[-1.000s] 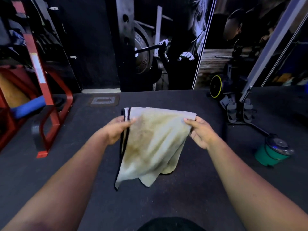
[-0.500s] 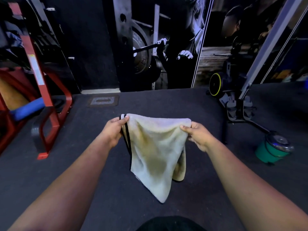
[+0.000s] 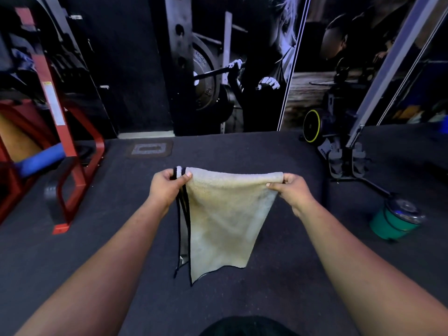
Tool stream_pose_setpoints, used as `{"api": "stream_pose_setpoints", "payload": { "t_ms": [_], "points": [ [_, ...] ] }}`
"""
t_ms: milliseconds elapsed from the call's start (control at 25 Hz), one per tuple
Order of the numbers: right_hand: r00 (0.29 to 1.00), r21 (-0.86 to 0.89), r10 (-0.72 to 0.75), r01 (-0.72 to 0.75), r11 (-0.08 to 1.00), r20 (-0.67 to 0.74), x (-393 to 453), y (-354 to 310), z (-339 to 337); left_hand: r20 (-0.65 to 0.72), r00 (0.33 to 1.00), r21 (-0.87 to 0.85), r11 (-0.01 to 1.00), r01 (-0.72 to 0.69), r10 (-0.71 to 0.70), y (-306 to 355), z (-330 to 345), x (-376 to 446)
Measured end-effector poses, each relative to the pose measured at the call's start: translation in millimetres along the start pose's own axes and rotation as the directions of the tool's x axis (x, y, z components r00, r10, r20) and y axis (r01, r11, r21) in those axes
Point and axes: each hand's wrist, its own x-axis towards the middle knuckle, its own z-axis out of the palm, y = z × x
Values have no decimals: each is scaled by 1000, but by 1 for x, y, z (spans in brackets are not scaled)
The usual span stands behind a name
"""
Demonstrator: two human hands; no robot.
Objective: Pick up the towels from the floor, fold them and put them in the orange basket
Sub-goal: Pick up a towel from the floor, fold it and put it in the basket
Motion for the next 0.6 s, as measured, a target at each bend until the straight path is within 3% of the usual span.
{"api": "stream_pose_setpoints", "payload": {
  "t_ms": [120,240,320,480,600],
  "points": [
    [1000,-21,26,-27,999,-17,-1,2,3,-48,998,31,998,50,-49,-1,-3,3],
    [969,78,232,-239,968,91,-1,6,3,32,969,-94,964,247,-245,5,-2,2],
    [944,157,314,-327,932,105,-1,8,3,63,954,-90,951,297,-292,5,-4,3],
    [923,223,377,-386,895,81,-7,7,7,130,927,-120,922,368,-353,9,-8,1],
    [948,260,308,-318,912,79,-9,5,9,58,944,-254,909,330,-326,12,-5,-4]
  ]
}}
